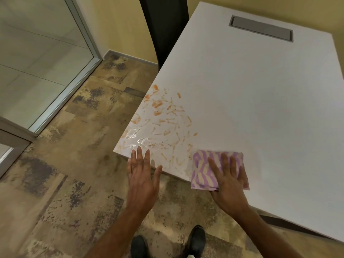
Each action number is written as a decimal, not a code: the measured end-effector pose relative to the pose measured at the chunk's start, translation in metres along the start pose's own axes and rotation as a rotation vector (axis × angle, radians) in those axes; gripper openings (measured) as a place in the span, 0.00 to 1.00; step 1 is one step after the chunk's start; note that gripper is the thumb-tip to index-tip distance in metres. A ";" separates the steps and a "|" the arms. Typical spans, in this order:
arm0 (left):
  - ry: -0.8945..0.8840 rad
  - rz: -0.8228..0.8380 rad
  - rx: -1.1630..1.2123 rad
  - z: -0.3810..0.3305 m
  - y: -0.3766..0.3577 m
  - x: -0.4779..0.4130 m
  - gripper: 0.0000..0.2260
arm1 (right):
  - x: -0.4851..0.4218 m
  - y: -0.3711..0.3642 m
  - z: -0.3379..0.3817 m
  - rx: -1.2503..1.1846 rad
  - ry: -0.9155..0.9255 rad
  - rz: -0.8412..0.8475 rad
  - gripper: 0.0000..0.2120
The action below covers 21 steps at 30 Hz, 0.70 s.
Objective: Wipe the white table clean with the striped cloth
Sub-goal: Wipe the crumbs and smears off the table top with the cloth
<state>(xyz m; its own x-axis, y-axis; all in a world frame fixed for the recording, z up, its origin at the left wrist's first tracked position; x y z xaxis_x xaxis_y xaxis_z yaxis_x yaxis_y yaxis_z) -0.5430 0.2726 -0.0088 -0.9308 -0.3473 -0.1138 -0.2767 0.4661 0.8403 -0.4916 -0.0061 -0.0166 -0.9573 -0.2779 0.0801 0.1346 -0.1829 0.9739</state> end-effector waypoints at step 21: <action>0.031 -0.072 -0.081 0.043 0.007 -0.035 0.31 | -0.055 -0.034 0.154 0.026 0.084 -0.109 0.41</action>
<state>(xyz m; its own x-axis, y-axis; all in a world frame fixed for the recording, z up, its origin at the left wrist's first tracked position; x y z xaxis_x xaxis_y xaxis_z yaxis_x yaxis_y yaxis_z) -0.5227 0.3232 -0.0216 -0.9010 -0.4031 -0.1600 -0.3211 0.3719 0.8710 -0.4828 0.1603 -0.0213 -0.9407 -0.3364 -0.0432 0.0236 -0.1920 0.9811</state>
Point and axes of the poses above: each hand's wrist, its own x-axis away from the middle knuckle, its own y-axis out of the back of the hand, z = x × y, the point moved 3 cm from there along -x, towards the middle knuckle, and after that the axes turned 8 degrees about -z, right-handed, at the moved point
